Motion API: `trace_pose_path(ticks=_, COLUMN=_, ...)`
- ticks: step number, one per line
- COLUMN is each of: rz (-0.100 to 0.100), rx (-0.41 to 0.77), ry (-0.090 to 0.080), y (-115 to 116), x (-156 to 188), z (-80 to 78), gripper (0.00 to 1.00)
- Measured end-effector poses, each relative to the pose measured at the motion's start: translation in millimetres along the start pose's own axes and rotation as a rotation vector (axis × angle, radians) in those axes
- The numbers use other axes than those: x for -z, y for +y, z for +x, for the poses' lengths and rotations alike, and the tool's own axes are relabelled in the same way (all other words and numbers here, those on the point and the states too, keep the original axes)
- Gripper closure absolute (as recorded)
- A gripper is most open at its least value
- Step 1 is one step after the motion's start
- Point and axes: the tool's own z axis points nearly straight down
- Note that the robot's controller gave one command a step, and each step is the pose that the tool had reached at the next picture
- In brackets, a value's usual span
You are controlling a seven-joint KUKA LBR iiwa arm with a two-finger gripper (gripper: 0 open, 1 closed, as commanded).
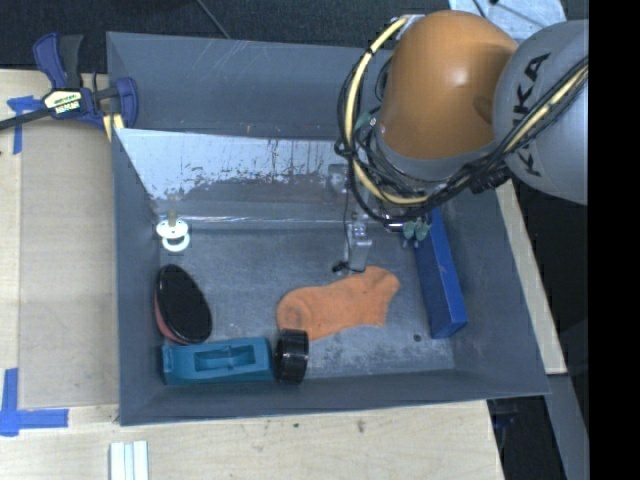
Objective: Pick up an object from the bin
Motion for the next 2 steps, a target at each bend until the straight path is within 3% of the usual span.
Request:
trace_pose_path(ticks=1, rz=-0.001, rx=-0.002, ry=-0.009, y=-0.3, x=5.1, z=-1.2, gripper=0.0)
trace_pose_path(ticks=2, rz=0.0, rx=0.099, ry=-0.011, y=-11.6, x=-59.7, z=15.7, gripper=0.0)
